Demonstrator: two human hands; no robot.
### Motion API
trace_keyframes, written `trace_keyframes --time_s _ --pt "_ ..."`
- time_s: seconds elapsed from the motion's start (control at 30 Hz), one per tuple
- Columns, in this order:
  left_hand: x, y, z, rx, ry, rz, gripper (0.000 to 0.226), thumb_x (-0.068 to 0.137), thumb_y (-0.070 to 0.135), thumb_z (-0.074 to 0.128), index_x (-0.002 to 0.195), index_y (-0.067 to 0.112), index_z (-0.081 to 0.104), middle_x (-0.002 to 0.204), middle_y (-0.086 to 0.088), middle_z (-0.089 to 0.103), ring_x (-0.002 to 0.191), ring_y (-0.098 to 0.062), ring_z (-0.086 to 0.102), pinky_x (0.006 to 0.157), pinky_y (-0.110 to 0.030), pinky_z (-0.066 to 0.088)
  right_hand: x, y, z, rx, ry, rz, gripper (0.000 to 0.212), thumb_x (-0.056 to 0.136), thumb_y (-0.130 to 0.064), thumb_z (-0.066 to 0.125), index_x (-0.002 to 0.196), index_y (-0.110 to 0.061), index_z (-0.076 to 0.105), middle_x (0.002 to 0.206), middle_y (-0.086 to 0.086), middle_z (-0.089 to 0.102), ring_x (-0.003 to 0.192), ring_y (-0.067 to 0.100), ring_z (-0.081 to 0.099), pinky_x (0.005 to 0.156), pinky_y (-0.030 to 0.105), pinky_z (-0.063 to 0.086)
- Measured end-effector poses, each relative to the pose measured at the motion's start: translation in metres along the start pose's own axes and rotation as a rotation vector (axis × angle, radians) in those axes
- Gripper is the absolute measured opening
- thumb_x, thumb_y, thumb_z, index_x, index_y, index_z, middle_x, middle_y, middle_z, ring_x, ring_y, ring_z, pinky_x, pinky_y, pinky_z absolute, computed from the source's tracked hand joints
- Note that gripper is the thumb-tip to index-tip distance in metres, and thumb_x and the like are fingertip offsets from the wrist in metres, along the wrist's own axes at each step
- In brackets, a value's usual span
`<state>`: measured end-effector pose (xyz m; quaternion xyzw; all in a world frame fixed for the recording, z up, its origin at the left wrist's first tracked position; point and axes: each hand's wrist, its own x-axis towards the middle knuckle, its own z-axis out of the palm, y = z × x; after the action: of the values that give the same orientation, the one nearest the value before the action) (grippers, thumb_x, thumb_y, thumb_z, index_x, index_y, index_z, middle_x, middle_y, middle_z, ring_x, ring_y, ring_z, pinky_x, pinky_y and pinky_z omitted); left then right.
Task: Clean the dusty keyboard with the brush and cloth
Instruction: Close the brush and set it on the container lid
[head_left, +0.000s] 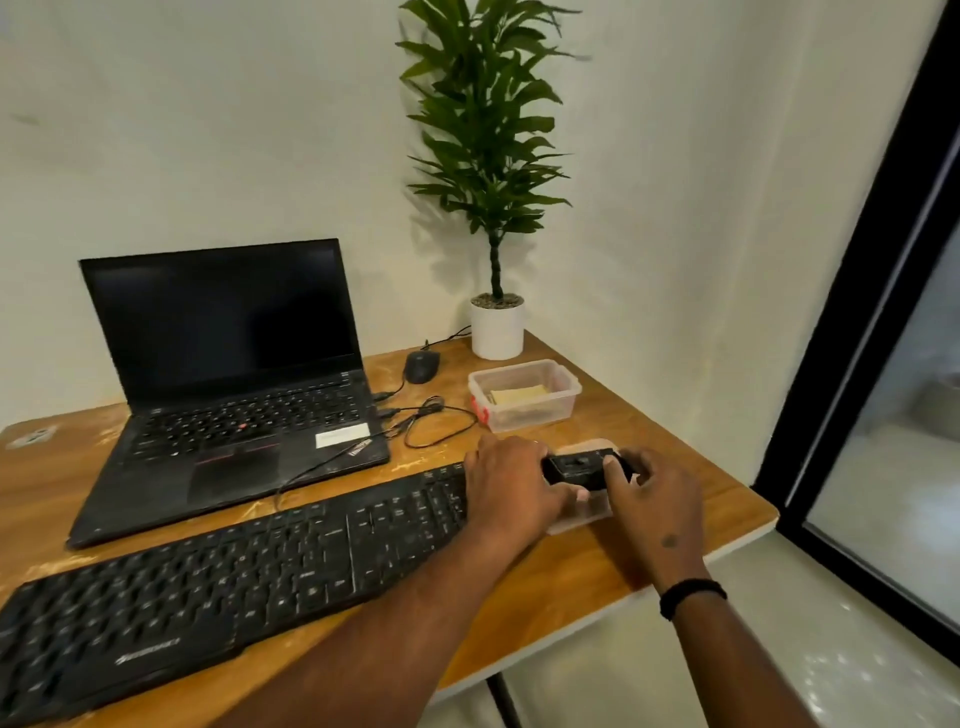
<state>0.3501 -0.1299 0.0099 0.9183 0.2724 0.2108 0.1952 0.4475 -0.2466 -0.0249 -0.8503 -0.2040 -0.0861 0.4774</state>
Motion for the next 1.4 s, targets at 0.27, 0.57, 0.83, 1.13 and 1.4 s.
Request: trace_keyframes --time_s 0.27,0.57,0.83,1.13,1.4 --pt "0.01 -0.008 0.017 0.077 -0.053 -0.003 0.052 0.083 0.059 0.071 0.127 0.033 0.065 0.119 0.006 0.064 0.116 -0.02 0.042 0.092 -0.04 0.03 0.0 0.011 0.006 -0.135 -0.076 -0.099 0.038 0.095 -0.03 0.062 0.131 -0.019 0.064 0.121 0.001 0.07 0.116 0.025 0.057 0.1 0.044 0.05" --pt "0.025 -0.005 0.005 0.09 -0.021 0.028 0.06 0.081 0.066 0.069 0.13 0.031 0.064 0.13 0.005 0.059 0.126 -0.022 0.042 0.096 -0.041 0.03 0.006 0.004 0.007 -0.217 0.042 -0.128 0.042 0.093 -0.031 0.062 0.134 -0.025 0.057 0.134 0.003 0.055 0.125 0.025 0.045 0.103 0.042 0.041" --pt "0.111 -0.038 -0.023 0.042 0.203 0.101 0.019 0.095 0.035 0.063 0.108 0.029 0.077 0.109 0.005 0.075 0.108 -0.021 0.062 0.089 -0.038 0.039 0.098 -0.058 0.04 -0.06 -0.079 -0.348 0.025 0.092 -0.018 0.061 0.116 -0.013 0.07 0.117 0.005 0.067 0.11 0.025 0.057 0.094 0.033 0.047" --pt "0.16 -0.074 -0.008 0.384 -0.22 0.237 0.046 0.103 0.039 0.038 0.065 0.022 0.058 0.071 0.002 0.053 0.092 -0.022 0.046 0.088 -0.042 0.03 0.179 -0.086 0.112 -0.623 -0.656 -0.336 0.017 0.093 -0.018 0.065 0.107 -0.009 0.062 0.106 0.01 0.062 0.088 0.021 0.053 0.073 0.029 0.043" --pt "0.16 -0.074 -0.007 0.399 -0.216 0.242 0.046 0.104 0.037 0.034 0.062 0.023 0.048 0.081 -0.002 0.055 0.099 -0.02 0.039 0.082 -0.041 0.019 0.188 -0.099 0.13 -0.802 -0.778 -0.344 0.036 0.093 -0.026 0.067 0.123 -0.008 0.059 0.115 0.011 0.063 0.094 0.023 0.055 0.084 0.031 0.047"
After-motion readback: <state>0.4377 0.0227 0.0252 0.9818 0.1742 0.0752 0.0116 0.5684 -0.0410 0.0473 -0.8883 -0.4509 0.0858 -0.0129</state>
